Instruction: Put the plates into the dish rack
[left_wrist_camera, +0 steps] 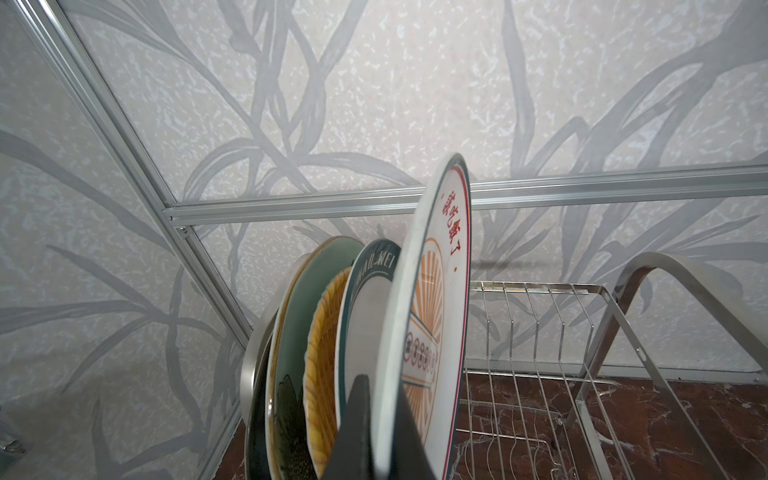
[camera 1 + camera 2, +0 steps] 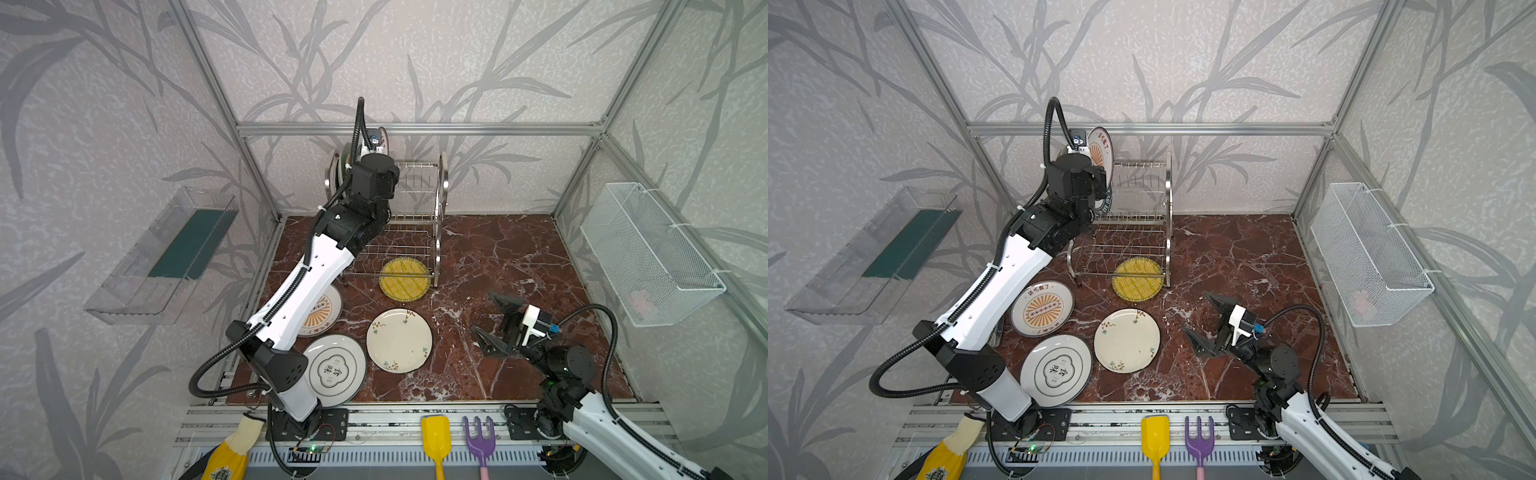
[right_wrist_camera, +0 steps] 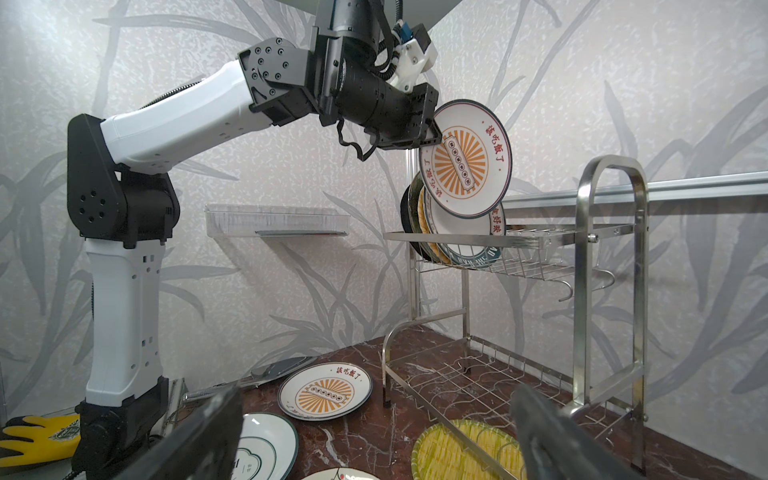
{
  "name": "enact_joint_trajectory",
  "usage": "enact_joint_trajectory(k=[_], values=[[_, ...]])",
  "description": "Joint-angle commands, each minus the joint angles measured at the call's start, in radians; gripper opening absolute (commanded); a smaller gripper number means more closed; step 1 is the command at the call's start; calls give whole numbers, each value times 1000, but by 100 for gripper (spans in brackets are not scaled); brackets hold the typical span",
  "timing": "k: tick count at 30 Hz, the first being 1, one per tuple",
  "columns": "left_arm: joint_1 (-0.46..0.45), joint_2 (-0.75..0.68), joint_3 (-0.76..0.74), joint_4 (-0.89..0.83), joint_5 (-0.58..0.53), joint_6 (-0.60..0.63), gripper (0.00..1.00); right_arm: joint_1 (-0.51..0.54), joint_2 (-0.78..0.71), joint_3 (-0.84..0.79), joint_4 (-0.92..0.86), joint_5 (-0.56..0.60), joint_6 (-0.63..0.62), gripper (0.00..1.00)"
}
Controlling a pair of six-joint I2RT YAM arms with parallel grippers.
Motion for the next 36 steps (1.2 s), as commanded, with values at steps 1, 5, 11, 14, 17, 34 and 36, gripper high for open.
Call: enact_joint_trajectory(k=[1,5,11,14,17,34,36], values=[[19,22,59,3,42,8,0,10,16,0,47,4,6,99],[31,72,109,-20,53,15,0,16,32,6,44,1,7,99],[46,140,168,-29,40,39,0,21,25,12,17,-2,-2,99],[53,173,204,-43,30,40,0,23,17,13,10,2,-3,99],[60,194,224,-49,24,39,0,24,16,15,2,4,-5,99],[70,215,219,-136,65,-40,0,27,46,25,-17,13,-2,99],[72,213,220,-158,67,-66,0,29,51,26,-19,14,-2,99]])
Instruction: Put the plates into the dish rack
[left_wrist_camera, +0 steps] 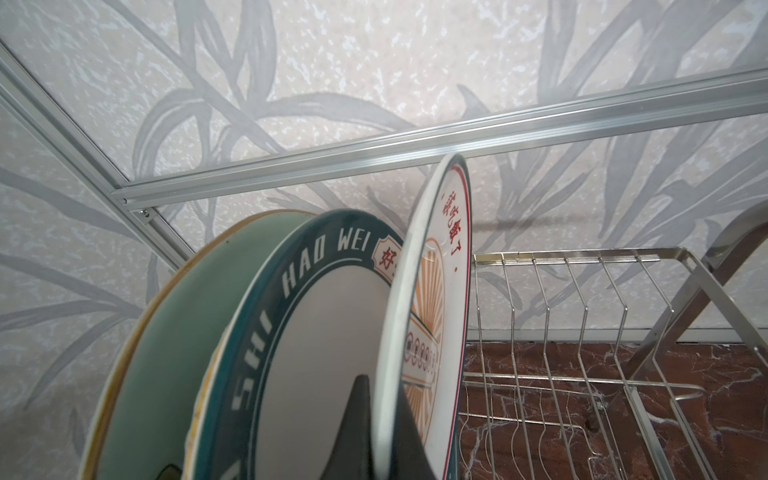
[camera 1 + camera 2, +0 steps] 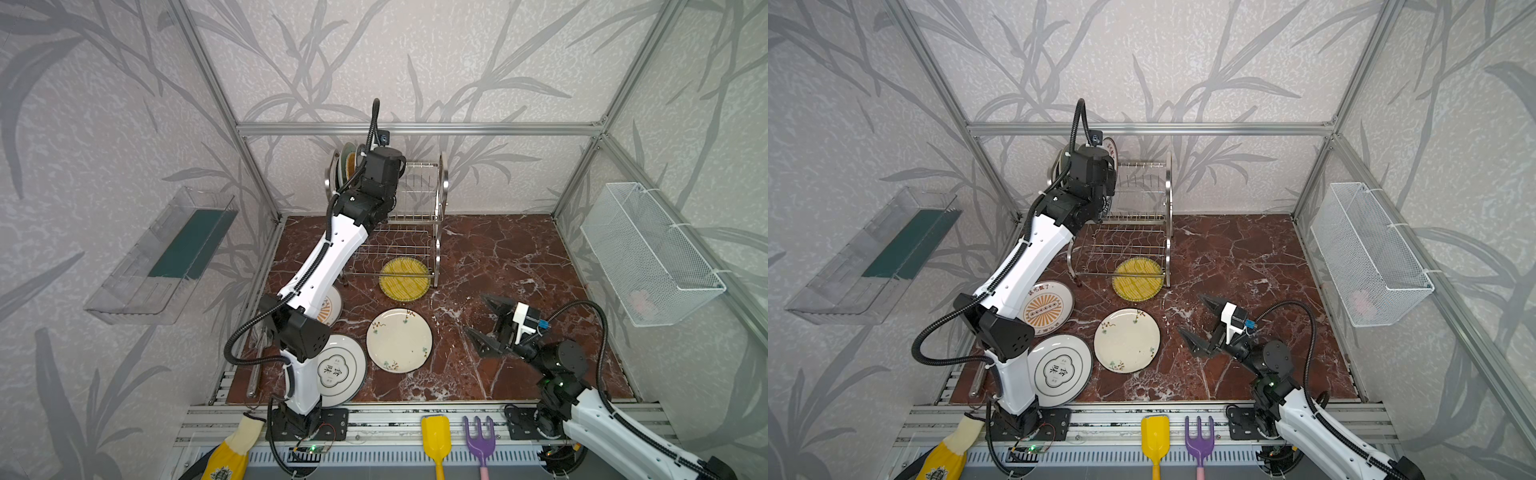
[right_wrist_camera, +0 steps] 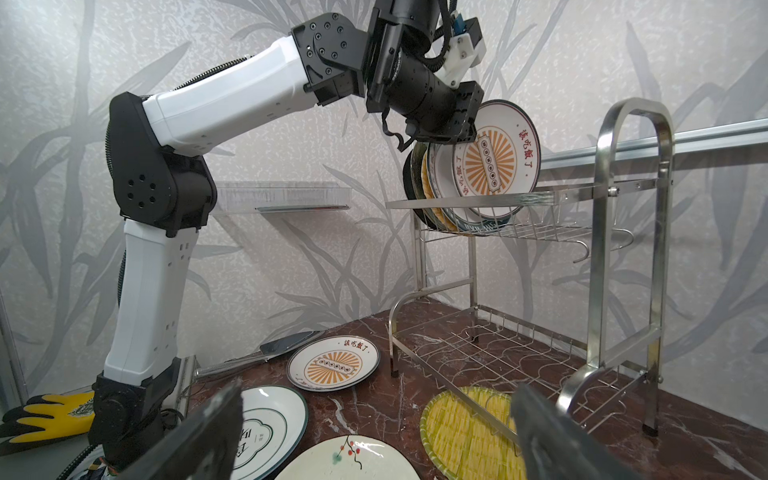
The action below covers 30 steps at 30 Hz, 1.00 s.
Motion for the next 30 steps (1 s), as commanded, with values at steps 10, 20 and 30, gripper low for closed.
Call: enact_joint_trajectory(k=[10,20,30], values=[[-1,-21,33,-81,28,-110,0,10,18,31,-2,21,4,99],[-26,-2,88,-138,14,-124,0,12,28,42,-28,33,14,99],[-56,45,172,-190,1,-119,1,13,35,48,-42,37,17,99]])
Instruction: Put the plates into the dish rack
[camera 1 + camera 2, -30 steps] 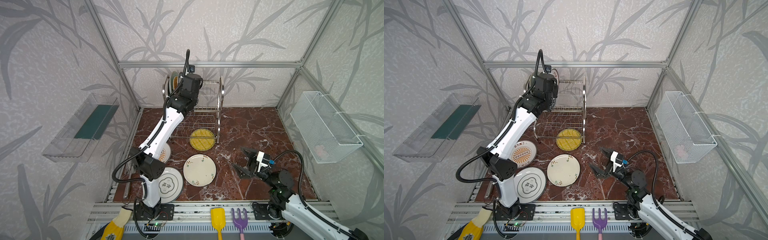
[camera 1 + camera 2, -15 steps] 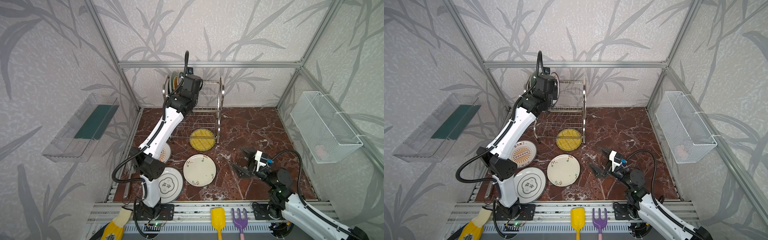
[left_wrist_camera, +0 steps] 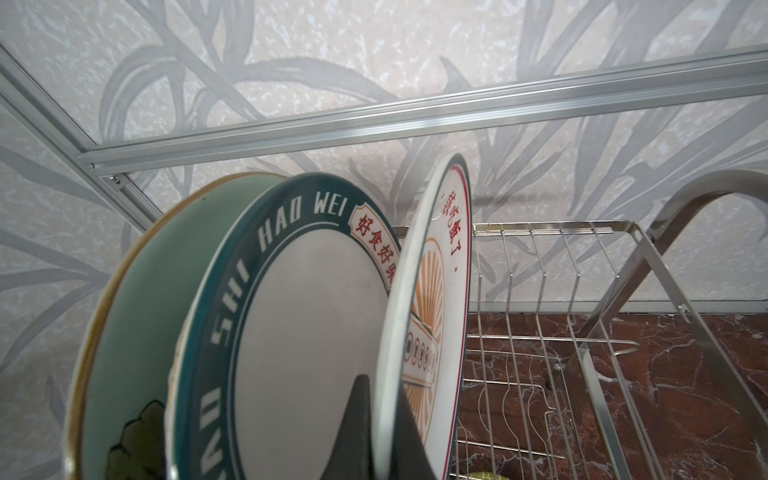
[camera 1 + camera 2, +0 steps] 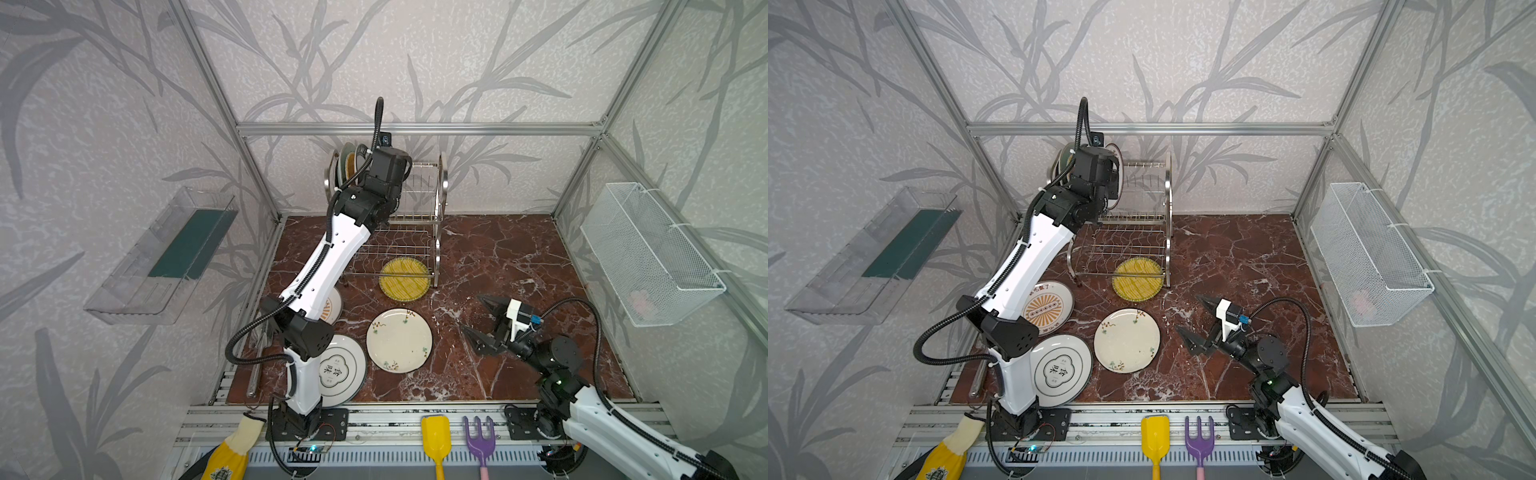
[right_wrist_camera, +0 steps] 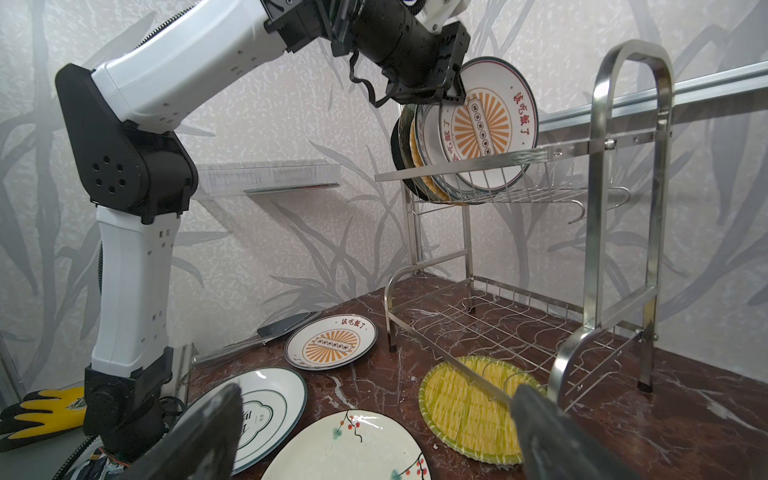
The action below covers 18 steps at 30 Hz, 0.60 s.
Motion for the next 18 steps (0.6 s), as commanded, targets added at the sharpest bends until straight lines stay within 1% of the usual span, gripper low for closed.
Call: enact_joint_trajectory(k=[1,3,7,9,15,18], values=[[-15,19,53,-14,-29,-12,1,7,-3,41,7,12,7,99],[-19,31,71,-24,-70,-15,0,7,-4,40,4,14,7,99],[-20,30,80,-8,-99,-25,0,8,2,42,4,15,10,99],[-21,19,86,11,-152,-25,0,6,8,43,4,14,11,99],[-24,18,87,21,-236,-30,0,8,12,46,3,16,17,99],[-22,27,86,15,-206,-33,0,8,15,48,2,17,18,99]])
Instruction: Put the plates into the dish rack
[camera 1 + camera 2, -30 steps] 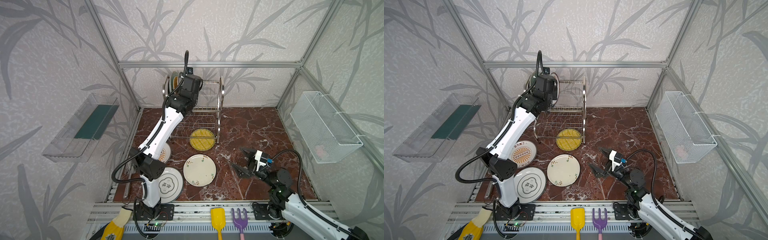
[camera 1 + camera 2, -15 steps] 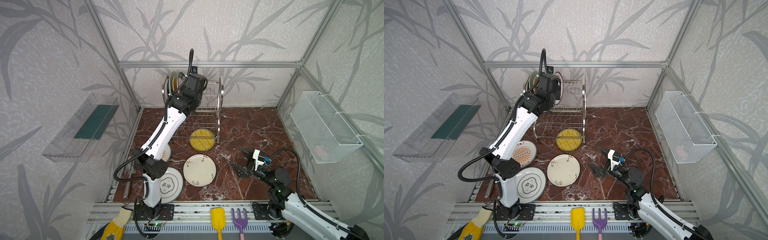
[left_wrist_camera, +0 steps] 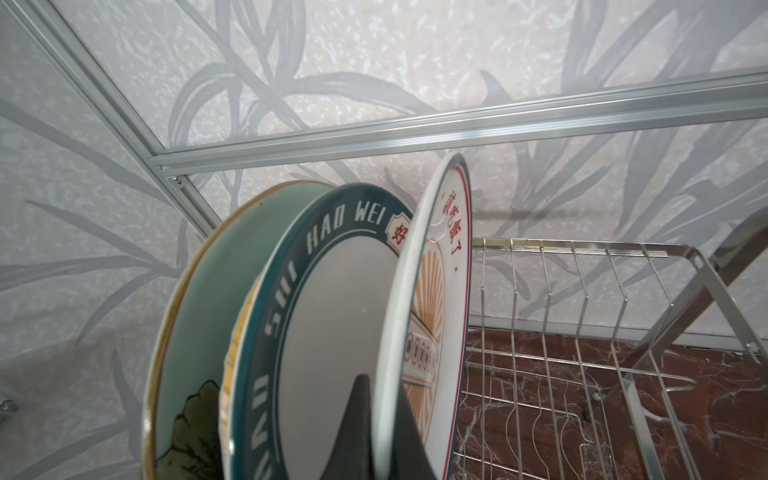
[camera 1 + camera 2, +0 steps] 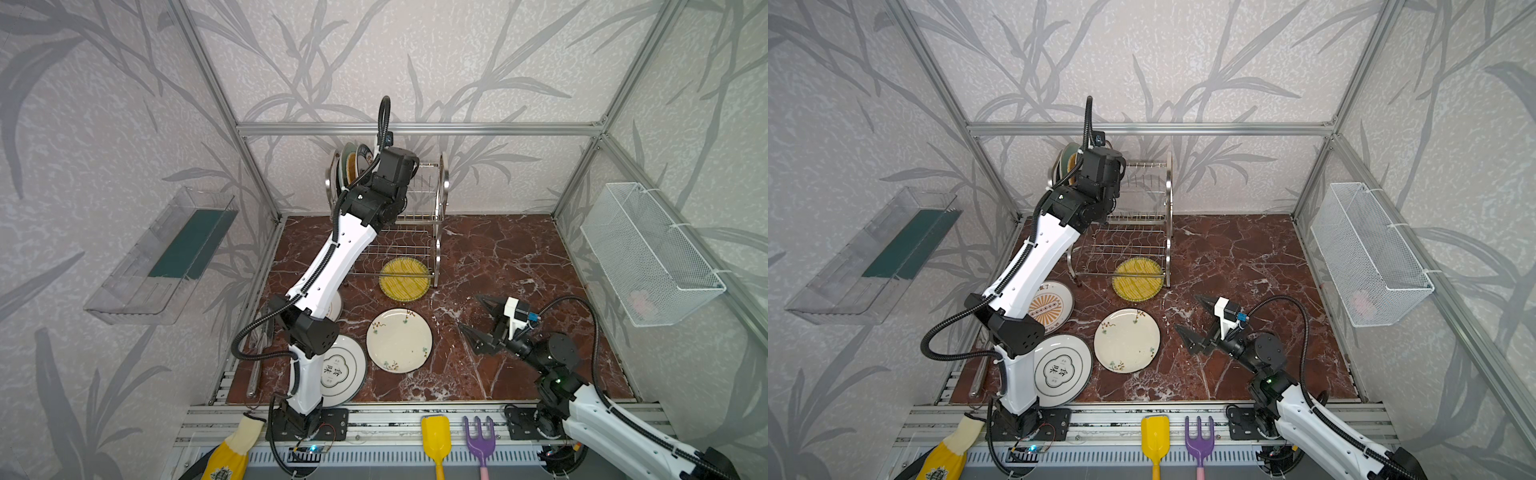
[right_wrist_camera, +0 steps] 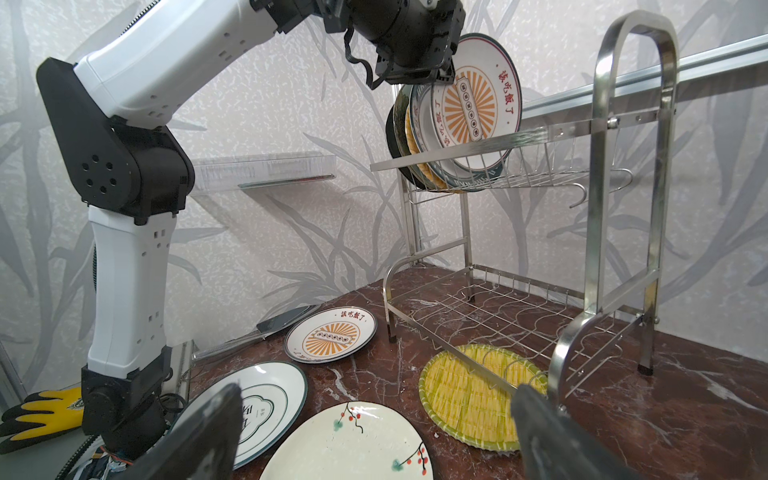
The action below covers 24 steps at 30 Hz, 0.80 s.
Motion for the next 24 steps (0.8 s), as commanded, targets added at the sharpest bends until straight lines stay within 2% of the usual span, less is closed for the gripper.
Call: enact_joint_trajectory(k=[1,13,24], values=[[-2,-3,37,24,-38,-24,0,8,1,36,18,9,6,99],[-4,62,104,-36,-34,-51,0,9,-2,37,11,13,6,99],[-10,77,103,-69,-22,-74,0,10,0,43,-4,20,6,99]])
